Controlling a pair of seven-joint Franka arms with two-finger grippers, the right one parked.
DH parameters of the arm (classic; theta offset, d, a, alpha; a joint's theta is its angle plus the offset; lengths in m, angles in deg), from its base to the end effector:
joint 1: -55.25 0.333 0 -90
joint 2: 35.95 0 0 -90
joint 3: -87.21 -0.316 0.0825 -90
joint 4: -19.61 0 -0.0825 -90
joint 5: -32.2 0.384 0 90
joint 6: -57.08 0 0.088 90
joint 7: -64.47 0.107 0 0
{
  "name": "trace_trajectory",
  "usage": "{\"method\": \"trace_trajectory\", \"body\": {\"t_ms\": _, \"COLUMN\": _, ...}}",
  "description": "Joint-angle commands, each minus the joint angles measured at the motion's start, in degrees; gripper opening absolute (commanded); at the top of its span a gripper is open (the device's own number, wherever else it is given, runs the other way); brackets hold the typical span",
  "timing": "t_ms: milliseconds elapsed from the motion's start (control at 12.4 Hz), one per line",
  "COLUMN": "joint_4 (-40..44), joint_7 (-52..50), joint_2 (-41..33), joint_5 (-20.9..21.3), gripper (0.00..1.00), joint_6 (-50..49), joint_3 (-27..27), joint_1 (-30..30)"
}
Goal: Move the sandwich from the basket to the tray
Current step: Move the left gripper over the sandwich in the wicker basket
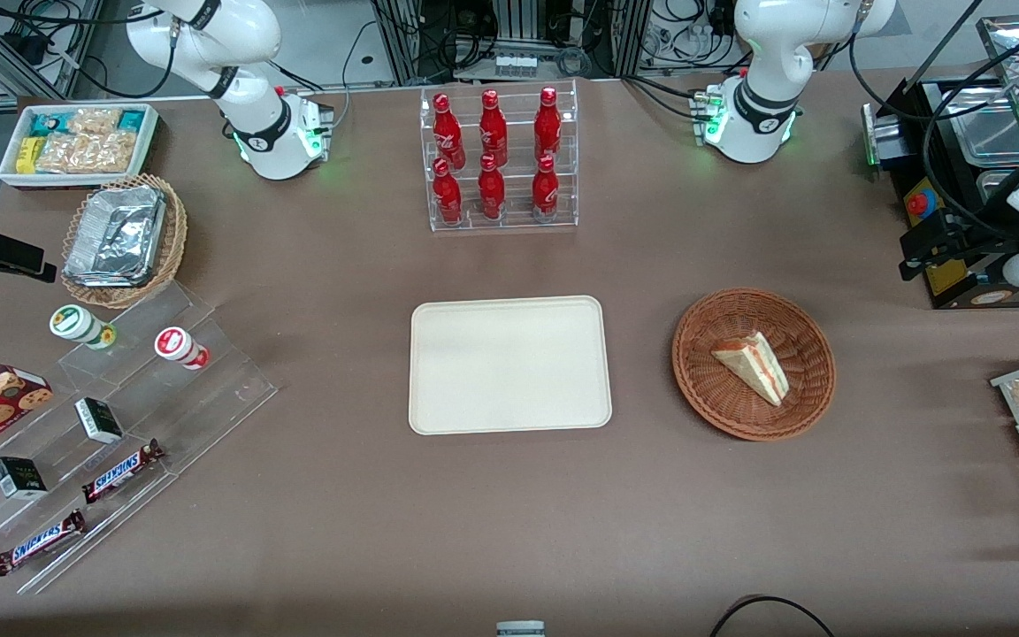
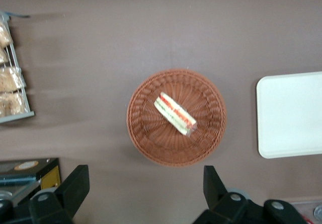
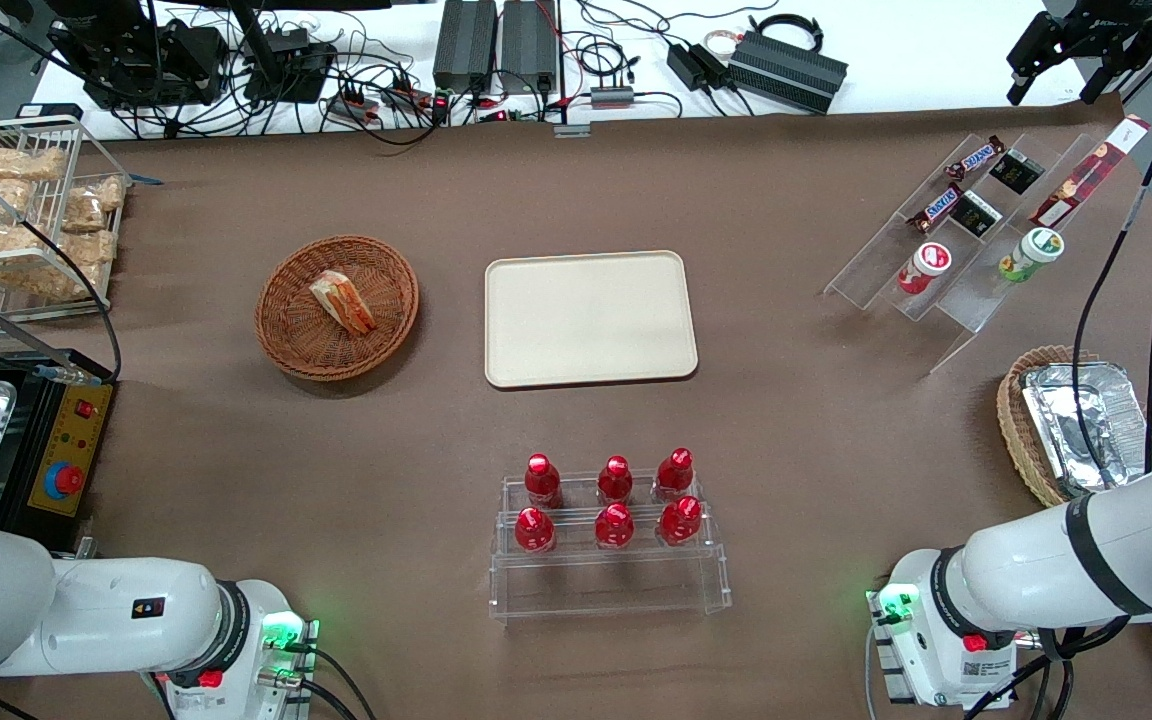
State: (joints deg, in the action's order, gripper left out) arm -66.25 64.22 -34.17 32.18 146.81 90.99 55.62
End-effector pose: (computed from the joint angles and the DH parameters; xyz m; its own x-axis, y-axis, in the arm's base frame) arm 0.5634 -0.0330 0.6408 0.9978 -0.0550 0.0365 -0.0551 -0.9985 0.0026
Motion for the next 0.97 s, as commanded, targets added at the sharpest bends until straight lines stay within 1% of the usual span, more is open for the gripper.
{"method": "trace_trajectory", "body": {"t_ms": 0, "joint_4": 1.14, "joint_7": -0.1, "joint_2": 0.25, "joint_5": 0.91, "gripper": 1.0, "joint_6": -3.23, "joint_3": -0.53, "joint_1": -0.81}}
{"method": "trace_trajectory", "body": {"t_ms": 161, "joint_4": 0.87, "joint_7": -0.54, "joint_2": 0.68, "joint_5": 0.99, "gripper": 1.0, "joint_6": -3.16, "joint_3": -0.53, "joint_1": -0.81}}
{"method": "trace_trajectory", "body": {"t_ms": 322, "joint_4": -2.36, "joint_7": -1.59, "joint_2": 1.29, "joint_5": 1.43, "gripper": 1.0, "joint_6": -1.85, "joint_3": -0.53, "joint_1": -0.81}}
{"method": "trace_trajectory", "body": {"t_ms": 563, "joint_4": -12.28, "joint_7": -5.62, "joint_2": 1.3, "joint_5": 1.35, "gripper": 1.0, "joint_6": 6.13, "joint_3": -0.36, "joint_1": -0.81}}
{"method": "trace_trajectory", "body": {"t_ms": 885, "joint_4": -28.71, "joint_7": -26.15, "joint_2": -0.02, "joint_5": 1.17, "gripper": 1.0, "joint_6": 25.71, "joint_3": 1.39, "joint_1": -1.6}}
